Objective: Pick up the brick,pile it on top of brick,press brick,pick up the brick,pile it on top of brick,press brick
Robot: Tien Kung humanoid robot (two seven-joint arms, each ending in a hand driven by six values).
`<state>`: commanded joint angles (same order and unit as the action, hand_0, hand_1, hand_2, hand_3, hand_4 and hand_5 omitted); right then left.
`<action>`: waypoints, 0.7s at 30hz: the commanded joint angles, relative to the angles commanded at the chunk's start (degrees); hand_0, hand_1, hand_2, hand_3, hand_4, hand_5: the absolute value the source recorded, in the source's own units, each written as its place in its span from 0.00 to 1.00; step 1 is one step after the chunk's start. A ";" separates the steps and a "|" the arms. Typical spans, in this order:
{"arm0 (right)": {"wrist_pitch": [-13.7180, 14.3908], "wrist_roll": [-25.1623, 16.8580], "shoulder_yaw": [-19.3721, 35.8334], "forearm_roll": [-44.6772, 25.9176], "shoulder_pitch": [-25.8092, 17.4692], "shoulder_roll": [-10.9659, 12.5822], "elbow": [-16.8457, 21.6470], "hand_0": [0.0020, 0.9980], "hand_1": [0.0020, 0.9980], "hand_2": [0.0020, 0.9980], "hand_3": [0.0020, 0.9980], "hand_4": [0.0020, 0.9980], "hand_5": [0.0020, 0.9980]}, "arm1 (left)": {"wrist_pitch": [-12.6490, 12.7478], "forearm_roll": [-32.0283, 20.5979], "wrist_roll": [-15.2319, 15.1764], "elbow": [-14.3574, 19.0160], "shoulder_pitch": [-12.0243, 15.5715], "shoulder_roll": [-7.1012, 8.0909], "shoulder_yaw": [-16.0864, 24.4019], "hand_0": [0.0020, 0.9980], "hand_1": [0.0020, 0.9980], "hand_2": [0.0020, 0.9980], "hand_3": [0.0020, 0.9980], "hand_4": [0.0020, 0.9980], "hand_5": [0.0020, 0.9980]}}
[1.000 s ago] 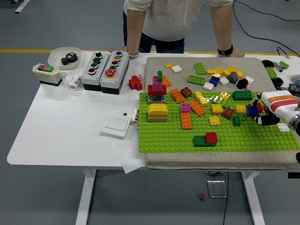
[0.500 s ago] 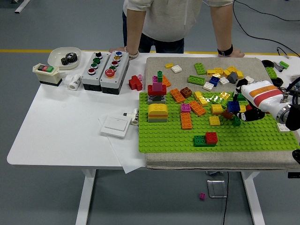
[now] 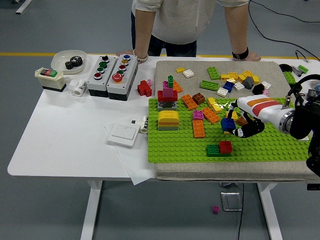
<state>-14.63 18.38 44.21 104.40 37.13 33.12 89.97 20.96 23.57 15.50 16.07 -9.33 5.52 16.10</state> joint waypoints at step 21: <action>-1.09 5.96 -3.98 3.99 -0.68 -7.12 0.28 0.09 0.01 0.10 0.46 0.71 0.25 | -0.09 0.81 0.12 -0.11 0.50 0.25 0.28 0.76 0.72 0.72 0.59 0.64 0.66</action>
<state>-15.72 24.34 40.23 108.39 36.45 26.00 90.25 20.87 24.38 15.61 15.96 -8.83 5.77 16.38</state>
